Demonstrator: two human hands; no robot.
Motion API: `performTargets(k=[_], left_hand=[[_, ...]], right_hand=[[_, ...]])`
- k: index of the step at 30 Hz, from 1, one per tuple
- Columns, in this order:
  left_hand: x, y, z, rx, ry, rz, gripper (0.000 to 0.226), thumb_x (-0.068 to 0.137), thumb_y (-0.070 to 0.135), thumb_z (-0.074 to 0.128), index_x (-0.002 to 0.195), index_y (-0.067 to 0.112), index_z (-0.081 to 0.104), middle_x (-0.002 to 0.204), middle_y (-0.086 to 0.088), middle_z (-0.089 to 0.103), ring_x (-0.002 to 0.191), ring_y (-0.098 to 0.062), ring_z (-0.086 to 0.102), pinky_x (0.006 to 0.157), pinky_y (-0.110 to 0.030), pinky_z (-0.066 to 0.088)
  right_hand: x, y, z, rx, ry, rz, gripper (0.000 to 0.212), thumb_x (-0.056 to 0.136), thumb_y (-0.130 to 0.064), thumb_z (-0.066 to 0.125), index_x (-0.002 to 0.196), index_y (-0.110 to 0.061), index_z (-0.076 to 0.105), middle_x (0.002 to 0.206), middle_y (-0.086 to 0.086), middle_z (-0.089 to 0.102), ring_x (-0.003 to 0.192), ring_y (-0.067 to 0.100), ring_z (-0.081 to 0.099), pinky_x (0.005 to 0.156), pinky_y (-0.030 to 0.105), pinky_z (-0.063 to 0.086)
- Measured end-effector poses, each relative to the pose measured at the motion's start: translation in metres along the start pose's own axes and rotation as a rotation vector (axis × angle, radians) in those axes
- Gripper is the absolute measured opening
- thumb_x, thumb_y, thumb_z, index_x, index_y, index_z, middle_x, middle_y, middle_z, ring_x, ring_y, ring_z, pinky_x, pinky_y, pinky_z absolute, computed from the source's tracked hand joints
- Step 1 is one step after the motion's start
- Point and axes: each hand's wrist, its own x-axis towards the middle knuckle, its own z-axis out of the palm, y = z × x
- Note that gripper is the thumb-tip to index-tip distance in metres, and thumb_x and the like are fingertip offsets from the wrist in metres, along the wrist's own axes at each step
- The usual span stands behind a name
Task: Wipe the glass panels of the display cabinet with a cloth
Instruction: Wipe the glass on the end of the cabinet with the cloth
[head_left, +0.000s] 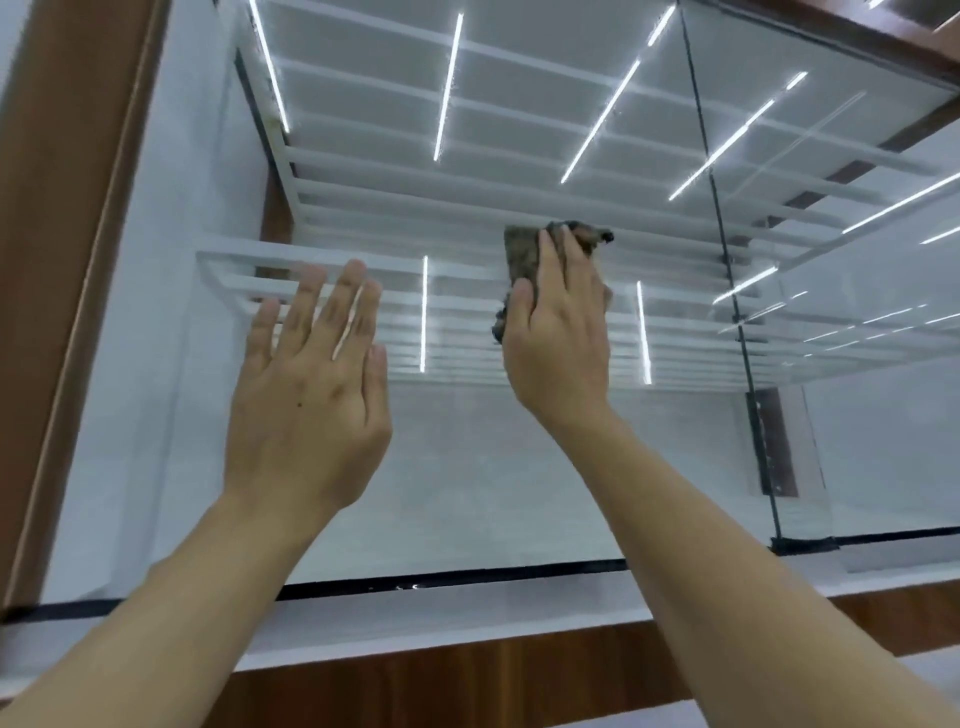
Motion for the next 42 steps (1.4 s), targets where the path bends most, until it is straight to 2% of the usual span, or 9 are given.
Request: performTargets(k=[4,7,12,18,20,24,30,37,42], left_hand=[[0.001,-0.002,-0.001,-0.009,-0.009,0.012,0.058,0.105,0.034,0.014,0.159,0.016,0.024,0.168,0.004,0.014,0.157,-0.017,0.006,0.127,-0.040,0.002],[-0.002,0.000,0.000,-0.010,-0.013,0.011,0.059,0.105,0.035,0.012,0.160,0.016,0.021,0.169,0.004,0.011,0.157,-0.017,0.003,0.127,-0.039,0.000],[-0.002,-0.001,0.001,-0.013,-0.009,0.009,0.058,0.105,0.036,0.012,0.160,0.017,0.019,0.169,0.004,0.009,0.157,-0.015,0.001,0.127,-0.037,-0.003],[-0.002,-0.002,0.000,-0.014,-0.021,0.006,0.058,0.105,0.036,0.014,0.161,0.019,0.018,0.169,0.005,0.009,0.157,-0.014,0.001,0.127,-0.038,-0.002],[-0.003,-0.001,0.000,-0.012,-0.018,-0.001,0.058,0.105,0.035,0.014,0.161,0.018,0.018,0.169,0.005,0.009,0.157,-0.015,0.001,0.127,-0.037,-0.002],[-0.003,0.000,0.000,-0.018,-0.009,0.007,0.058,0.106,0.036,0.014,0.160,0.018,0.019,0.169,0.004,0.010,0.157,-0.015,0.002,0.127,-0.036,-0.003],[0.000,-0.005,-0.001,-0.045,-0.008,0.026,0.057,0.105,0.033,0.017,0.159,0.018,0.023,0.168,0.004,0.013,0.156,-0.015,0.003,0.126,-0.032,-0.006],[-0.009,-0.048,-0.023,-0.014,-0.037,0.012,0.057,0.106,0.033,0.018,0.161,0.018,0.018,0.169,0.003,0.009,0.157,-0.015,0.002,0.126,-0.033,-0.004],[-0.005,-0.070,-0.031,0.024,-0.015,-0.011,0.057,0.106,0.033,0.018,0.161,0.017,0.019,0.169,0.004,0.010,0.157,-0.016,0.003,0.126,-0.033,-0.006]], right_hand=[[-0.101,0.000,-0.006,-0.026,-0.238,-0.335,0.055,0.106,-0.029,0.028,0.158,-0.011,0.024,0.167,0.004,0.018,0.154,0.016,0.012,0.124,0.045,0.019],[-0.117,0.052,-0.044,-0.017,-0.229,-0.249,0.056,0.106,-0.034,0.028,0.159,-0.016,0.024,0.166,-0.003,0.016,0.147,0.021,0.029,0.112,0.053,0.039],[-0.007,0.036,-0.021,-0.061,-0.026,-0.013,0.058,0.102,-0.031,0.025,0.156,-0.009,0.029,0.165,0.006,0.021,0.149,0.020,0.017,0.125,0.044,0.012],[-0.118,0.014,-0.018,-0.053,-0.176,-0.252,0.056,0.106,-0.029,0.027,0.159,-0.011,0.021,0.166,0.004,0.017,0.153,0.018,0.014,0.124,0.046,0.021],[-0.111,0.032,-0.027,-0.052,-0.150,-0.156,0.057,0.106,-0.031,0.025,0.159,-0.011,0.021,0.166,0.004,0.015,0.152,0.018,0.015,0.121,0.052,0.026],[-0.027,0.005,-0.003,-0.040,-0.007,0.048,0.060,0.102,-0.032,0.023,0.157,-0.009,0.025,0.166,0.007,0.018,0.152,0.025,0.014,0.126,0.041,0.008],[-0.118,0.001,-0.008,-0.074,-0.189,-0.321,0.054,0.107,-0.027,0.029,0.157,-0.008,0.025,0.166,0.007,0.019,0.153,0.019,0.014,0.124,0.043,0.021],[-0.020,0.008,-0.004,-0.048,0.039,0.070,0.058,0.101,-0.028,0.028,0.153,-0.002,0.033,0.162,0.015,0.027,0.149,0.033,0.023,0.123,0.049,0.015],[-0.102,-0.041,0.015,-0.060,-0.162,-0.293,0.055,0.105,-0.027,0.030,0.156,-0.005,0.029,0.164,0.011,0.024,0.154,0.023,0.016,0.126,0.042,0.013]])
